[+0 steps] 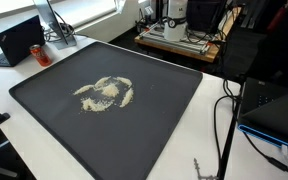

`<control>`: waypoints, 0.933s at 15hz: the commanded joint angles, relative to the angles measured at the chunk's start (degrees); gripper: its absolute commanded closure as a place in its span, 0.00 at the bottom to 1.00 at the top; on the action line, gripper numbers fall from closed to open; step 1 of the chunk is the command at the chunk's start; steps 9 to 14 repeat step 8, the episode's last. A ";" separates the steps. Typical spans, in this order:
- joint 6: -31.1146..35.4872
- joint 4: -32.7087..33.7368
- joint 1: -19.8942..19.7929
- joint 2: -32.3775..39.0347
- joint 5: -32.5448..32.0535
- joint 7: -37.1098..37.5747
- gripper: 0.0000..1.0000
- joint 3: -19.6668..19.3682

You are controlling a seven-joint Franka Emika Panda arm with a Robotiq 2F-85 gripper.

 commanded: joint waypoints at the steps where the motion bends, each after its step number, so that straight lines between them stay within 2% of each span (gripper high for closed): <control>1: 2.86 6.44 -2.96 -1.30 -0.67 -1.20 0.99 1.15; 8: 2.42 9.91 -4.29 1.50 -0.44 -7.30 0.99 0.82; 14: 2.42 9.91 -4.29 1.50 -0.44 -7.30 0.99 0.82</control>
